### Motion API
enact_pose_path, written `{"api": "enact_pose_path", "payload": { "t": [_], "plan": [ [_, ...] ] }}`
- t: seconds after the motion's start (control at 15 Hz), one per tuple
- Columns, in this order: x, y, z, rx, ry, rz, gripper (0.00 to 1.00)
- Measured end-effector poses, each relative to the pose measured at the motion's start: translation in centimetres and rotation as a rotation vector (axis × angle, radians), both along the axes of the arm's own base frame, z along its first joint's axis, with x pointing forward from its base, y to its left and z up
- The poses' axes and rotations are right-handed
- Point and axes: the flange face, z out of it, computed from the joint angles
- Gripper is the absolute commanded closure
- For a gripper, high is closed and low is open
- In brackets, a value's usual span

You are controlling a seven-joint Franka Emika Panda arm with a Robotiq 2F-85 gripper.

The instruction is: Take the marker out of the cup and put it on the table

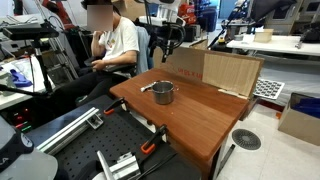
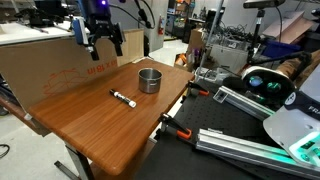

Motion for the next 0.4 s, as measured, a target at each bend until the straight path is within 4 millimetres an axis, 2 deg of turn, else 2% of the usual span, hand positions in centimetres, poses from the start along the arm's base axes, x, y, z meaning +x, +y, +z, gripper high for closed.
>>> {"api": "enact_pose_path", "payload": {
  "t": [0.4],
  "plan": [
    [-0.09, -0.31, -0.36, -0.003, -0.006, -0.006, 0.00]
  ]
}}
